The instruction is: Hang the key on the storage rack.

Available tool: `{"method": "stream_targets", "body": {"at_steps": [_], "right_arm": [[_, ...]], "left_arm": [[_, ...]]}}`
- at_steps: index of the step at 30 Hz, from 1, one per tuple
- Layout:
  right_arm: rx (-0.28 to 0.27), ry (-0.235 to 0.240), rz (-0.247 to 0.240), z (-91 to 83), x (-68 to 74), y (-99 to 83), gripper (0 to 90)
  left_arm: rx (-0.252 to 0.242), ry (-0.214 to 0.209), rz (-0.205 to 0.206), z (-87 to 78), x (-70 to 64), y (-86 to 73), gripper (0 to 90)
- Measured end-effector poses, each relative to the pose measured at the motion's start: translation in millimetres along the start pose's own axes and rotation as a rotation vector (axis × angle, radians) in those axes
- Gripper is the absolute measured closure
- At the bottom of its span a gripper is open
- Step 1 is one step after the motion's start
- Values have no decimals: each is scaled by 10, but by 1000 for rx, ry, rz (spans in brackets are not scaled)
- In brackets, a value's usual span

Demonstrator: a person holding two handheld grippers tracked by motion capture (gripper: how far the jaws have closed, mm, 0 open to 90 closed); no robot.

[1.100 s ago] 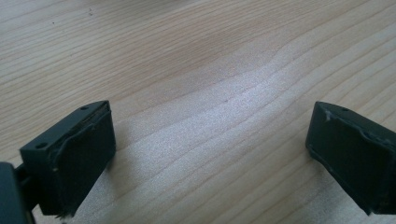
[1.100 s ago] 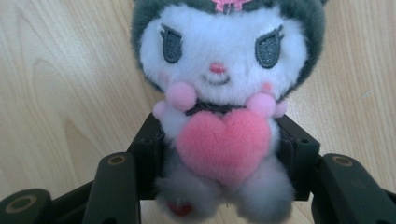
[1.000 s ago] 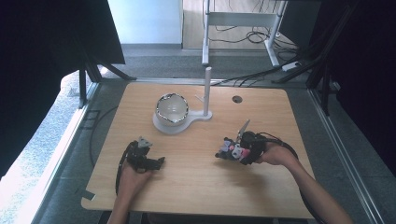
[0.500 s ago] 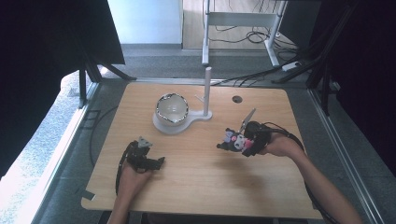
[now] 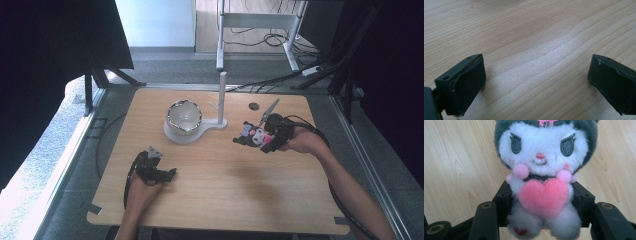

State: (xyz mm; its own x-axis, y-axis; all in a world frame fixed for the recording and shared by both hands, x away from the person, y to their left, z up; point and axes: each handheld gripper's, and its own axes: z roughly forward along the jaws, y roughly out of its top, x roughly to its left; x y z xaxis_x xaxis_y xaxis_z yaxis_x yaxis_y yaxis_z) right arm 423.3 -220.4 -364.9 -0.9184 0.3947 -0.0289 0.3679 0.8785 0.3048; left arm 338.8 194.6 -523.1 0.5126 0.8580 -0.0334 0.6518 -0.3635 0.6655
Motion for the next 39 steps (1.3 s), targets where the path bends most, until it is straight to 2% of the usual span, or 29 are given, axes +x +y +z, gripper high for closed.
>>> {"method": "stream_targets", "body": {"at_steps": [21, 39], "right_arm": [[-34, -64, 48, -396, -365, 359, 458], [-65, -109, 54, -594, -586, 692, 458]], "left_arm": [[2, -3, 1, -1, 2, 1, 15], [5, -6, 1, -3, 3, 1, 15]]}}
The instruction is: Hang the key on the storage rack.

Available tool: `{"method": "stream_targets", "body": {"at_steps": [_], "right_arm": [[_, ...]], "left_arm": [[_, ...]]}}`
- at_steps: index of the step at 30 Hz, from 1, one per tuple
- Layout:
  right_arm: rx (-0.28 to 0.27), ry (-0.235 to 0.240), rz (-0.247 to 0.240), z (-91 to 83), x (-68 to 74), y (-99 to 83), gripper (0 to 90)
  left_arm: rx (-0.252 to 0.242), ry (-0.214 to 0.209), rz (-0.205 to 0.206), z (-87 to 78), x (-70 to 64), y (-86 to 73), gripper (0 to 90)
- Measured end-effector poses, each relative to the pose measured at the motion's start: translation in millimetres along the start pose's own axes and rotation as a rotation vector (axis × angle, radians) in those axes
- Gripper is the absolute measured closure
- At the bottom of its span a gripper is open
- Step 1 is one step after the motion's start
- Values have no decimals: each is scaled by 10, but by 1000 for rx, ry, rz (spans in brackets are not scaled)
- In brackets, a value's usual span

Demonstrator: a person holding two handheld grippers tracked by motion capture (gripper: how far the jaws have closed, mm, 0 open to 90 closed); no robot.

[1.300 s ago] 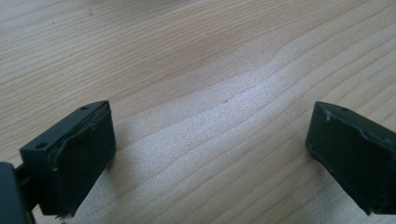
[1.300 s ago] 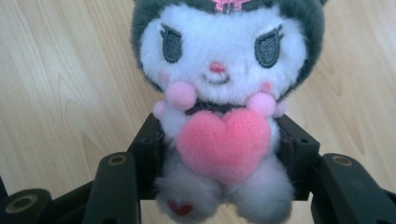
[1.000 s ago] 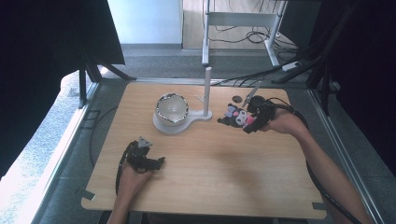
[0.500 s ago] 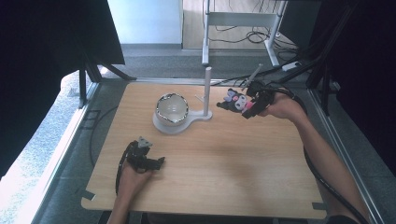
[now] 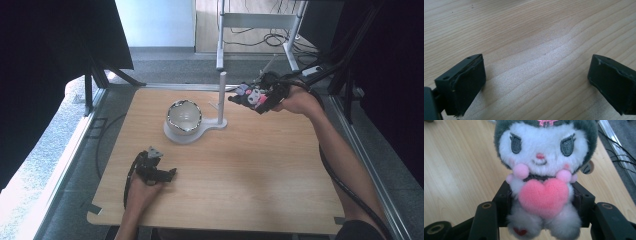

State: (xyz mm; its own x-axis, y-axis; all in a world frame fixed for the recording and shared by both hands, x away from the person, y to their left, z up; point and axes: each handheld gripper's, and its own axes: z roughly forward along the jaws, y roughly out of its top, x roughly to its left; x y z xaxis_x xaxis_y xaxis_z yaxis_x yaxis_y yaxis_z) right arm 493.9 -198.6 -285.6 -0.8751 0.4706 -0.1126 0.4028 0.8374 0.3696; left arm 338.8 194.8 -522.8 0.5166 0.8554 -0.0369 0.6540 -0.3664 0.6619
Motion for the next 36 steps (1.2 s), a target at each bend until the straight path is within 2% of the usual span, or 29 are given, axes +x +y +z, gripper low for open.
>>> {"method": "stream_targets", "body": {"at_steps": [12, 23, 31, 36], "right_arm": [[-22, -25, 9, -44, -103, 193, 458], [-25, -53, 62, 0, -256, 274, 458], [-4, -66, 102, 118, -344, 255, 457], [1, -53, 116, 231, -367, 212, 455]], "left_arm": [[0, 1, 0, 0, 0, 0, 14], [0, 1, 1, 0, 0, 0, 14], [-2, 1, -2, 2, -1, 0, 15], [-3, 3, 1, 2, 0, 0, 15]]}}
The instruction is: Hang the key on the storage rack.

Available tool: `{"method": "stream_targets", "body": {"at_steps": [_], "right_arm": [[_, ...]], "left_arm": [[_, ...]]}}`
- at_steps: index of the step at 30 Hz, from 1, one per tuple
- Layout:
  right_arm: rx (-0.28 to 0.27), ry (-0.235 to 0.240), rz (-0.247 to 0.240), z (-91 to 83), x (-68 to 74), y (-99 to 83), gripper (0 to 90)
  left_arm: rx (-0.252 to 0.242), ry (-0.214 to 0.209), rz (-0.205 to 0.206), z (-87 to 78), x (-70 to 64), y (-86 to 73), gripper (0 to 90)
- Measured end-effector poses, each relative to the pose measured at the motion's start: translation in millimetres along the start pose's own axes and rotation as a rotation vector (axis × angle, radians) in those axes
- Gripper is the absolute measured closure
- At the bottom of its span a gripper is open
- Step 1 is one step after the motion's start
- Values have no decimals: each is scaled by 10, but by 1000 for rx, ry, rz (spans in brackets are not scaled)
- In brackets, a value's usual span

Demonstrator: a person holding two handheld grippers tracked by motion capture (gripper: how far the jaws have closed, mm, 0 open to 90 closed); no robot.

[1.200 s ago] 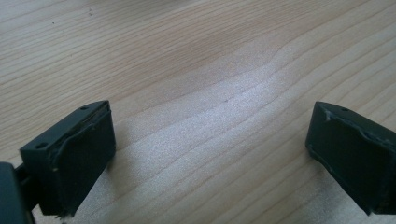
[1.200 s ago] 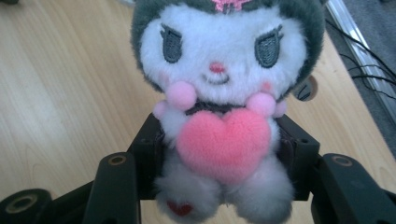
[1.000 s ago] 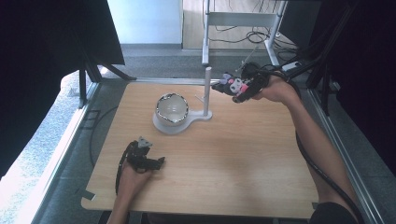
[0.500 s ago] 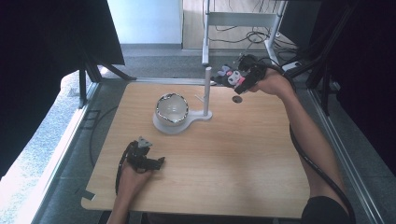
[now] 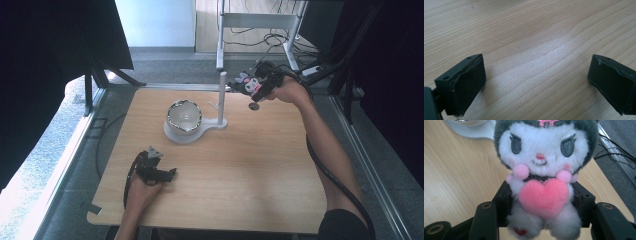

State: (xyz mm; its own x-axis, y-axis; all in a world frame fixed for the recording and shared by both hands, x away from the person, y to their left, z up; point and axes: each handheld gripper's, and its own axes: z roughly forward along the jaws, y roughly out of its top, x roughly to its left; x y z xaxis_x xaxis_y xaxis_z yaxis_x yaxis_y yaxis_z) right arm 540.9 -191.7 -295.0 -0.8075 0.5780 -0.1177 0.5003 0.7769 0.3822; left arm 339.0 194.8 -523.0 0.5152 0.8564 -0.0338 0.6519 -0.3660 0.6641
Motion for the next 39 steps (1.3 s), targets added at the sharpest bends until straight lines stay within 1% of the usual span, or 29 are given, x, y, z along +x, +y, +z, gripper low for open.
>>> {"method": "stream_targets", "body": {"at_steps": [3, 4, 7, 8, 9, 11, 12, 14, 15, 17, 18, 19, 20, 24, 26, 27, 28, 30, 31, 32, 39], "right_arm": [[-1, 16, 4, 80, -8, -37, 452], [-1, 16, 4, 80, -8, -37, 452], [8, 32, -1, 169, 0, -76, 449], [8, 32, -1, 169, 0, -76, 449], [14, 39, 3, 222, 4, -98, 448], [16, 39, 2, 233, 3, -104, 448], [26, 45, 1, 286, 2, -128, 448], [31, 46, -1, 308, 3, -138, 448], [43, 46, -1, 351, 14, -156, 448], [48, 46, -7, 368, 17, -163, 448], [60, 53, -20, 428, 47, -176, 446], [60, 53, -20, 428, 47, -176, 446], [64, 57, -37, 483, 80, -176, 445], [66, 69, -56, 547, 117, -171, 434], [62, 78, -73, 594, 153, -159, 381], [62, 78, -73, 594, 153, -159, 381], [48, 73, -84, 609, 171, -149, 317], [45, 73, -86, 608, 174, -146, 309], [42, 76, -82, 602, 181, -142, 285], [37, 74, -90, 600, 182, -141, 263], [9, 54, -106, 545, 245, -156, 179]], "left_arm": [[0, 0, 0, 0, 0, 0, 15], [0, 0, 0, 0, 0, 0, 15], [0, 0, 0, 0, 0, 0, 15], [0, 0, 0, 0, 0, 0, 15], [-2, 1, -1, 1, -1, -1, 15], [-2, 2, 0, 1, -1, -1, 15], [-2, 2, -1, 2, -1, -1, 14], [-2, 2, -1, 1, -1, -1, 14], [-2, 2, -1, 2, -1, -1, 15], [-2, 1, 0, 2, 0, -1, 14], [-4, 1, -1, 3, -2, -1, 15], [-3, 1, -1, 3, -1, -1, 15], [-4, 2, -1, 3, -2, -2, 15], [-4, 2, -1, 3, -2, -2, 14], [-4, 2, -1, 3, -2, -2, 15], [-4, 2, -1, 3, -2, -2, 15], [-4, 2, -1, 3, -2, -2, 15], [-4, 2, 0, 3, -2, -2, 15], [-4, 2, -1, 3, -2, -2, 15], [-4, 2, -1, 3, -2, -2, 15], [-3, 1, -1, 3, -1, -1, 14]]}}
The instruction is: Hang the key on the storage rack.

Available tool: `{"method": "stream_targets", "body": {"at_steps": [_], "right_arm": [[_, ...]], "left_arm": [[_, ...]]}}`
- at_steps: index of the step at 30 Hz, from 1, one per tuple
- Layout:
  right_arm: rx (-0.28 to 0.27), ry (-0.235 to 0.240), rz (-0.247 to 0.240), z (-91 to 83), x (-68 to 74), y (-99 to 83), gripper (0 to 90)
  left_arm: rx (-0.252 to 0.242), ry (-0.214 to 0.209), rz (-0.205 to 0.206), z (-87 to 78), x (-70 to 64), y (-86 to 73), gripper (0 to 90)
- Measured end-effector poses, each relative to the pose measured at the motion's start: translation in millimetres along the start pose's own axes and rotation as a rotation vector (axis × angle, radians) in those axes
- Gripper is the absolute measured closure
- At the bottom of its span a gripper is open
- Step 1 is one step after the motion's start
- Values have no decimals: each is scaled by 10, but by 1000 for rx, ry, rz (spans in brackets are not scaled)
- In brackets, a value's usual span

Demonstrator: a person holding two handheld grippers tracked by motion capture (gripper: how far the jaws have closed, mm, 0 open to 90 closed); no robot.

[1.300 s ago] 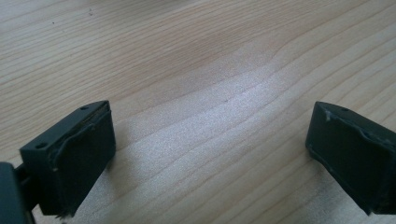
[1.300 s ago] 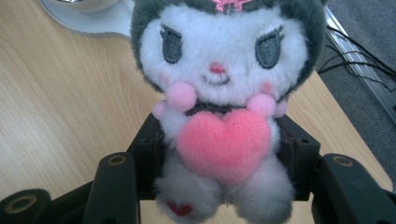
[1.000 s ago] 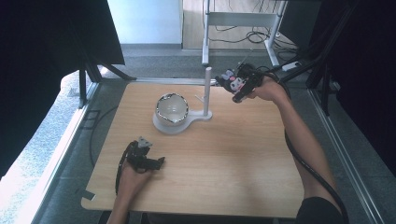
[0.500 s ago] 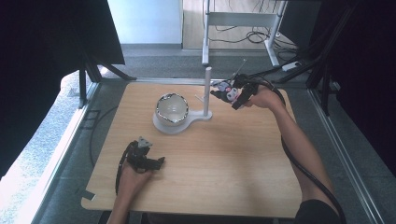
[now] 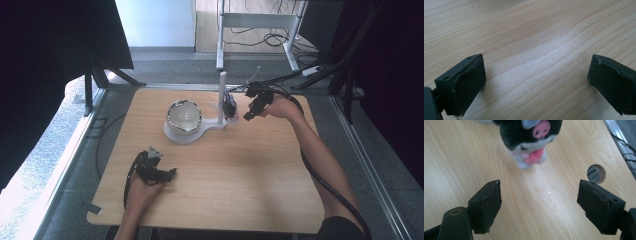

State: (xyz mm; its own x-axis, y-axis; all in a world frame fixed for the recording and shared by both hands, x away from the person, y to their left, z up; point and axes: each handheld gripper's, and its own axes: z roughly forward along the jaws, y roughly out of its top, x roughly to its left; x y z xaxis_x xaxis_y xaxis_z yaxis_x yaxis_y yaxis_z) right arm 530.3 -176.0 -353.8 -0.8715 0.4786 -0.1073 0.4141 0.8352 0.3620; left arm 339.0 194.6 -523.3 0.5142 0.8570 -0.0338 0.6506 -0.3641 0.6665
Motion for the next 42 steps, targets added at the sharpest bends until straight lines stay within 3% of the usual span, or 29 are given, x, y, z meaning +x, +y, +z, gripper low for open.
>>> {"method": "stream_targets", "body": {"at_steps": [15, 42], "right_arm": [[-40, -39, -33, -153, 176, -89, 113], [-110, -76, -9, -308, 378, -493, 86]], "left_arm": [[0, 1, 0, 0, 0, 0, 14], [0, 2, 0, 0, -1, -1, 15]]}}
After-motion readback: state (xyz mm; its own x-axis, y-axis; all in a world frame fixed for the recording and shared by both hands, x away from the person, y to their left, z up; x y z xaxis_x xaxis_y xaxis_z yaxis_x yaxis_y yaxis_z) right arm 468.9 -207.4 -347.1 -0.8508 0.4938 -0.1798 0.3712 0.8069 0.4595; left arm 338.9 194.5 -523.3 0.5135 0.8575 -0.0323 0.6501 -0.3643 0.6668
